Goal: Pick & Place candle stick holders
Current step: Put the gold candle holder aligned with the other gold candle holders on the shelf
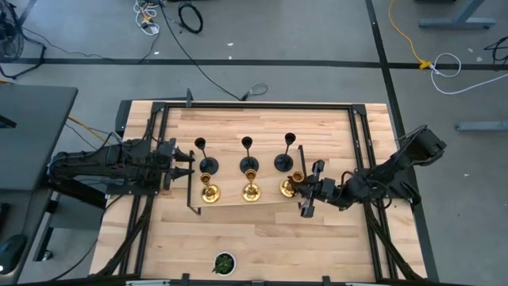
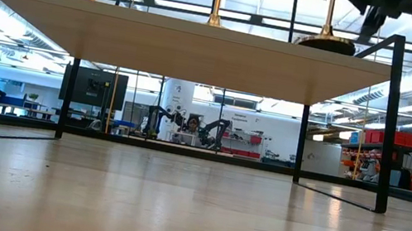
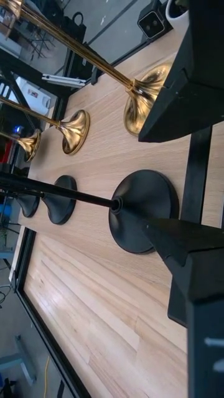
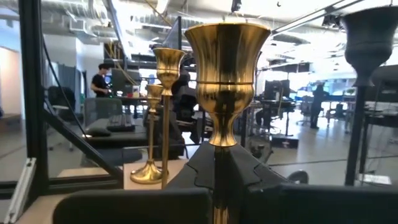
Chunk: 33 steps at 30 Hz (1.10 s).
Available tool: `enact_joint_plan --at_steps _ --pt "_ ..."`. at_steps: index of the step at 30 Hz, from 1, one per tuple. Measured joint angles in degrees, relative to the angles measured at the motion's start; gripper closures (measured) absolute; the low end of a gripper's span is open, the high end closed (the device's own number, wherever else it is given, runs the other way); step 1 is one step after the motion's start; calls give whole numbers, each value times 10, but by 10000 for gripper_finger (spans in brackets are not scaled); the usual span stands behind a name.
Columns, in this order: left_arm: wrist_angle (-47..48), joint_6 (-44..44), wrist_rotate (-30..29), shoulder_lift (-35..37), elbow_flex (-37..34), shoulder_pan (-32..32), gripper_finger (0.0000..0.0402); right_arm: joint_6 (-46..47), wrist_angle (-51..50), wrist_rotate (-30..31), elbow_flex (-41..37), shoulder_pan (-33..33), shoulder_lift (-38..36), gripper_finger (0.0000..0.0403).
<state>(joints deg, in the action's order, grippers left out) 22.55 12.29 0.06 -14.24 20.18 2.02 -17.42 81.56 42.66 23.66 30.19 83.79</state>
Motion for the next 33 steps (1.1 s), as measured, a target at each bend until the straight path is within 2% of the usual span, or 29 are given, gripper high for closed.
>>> enact_joint_plan --at_steps 23,33 --pt "0 0 0 0 0 0 191 49 -33 -54 -3 -23 13 399" --pt "0 0 0 0 0 0 191 45 25 -53 -2 -23 57 398"
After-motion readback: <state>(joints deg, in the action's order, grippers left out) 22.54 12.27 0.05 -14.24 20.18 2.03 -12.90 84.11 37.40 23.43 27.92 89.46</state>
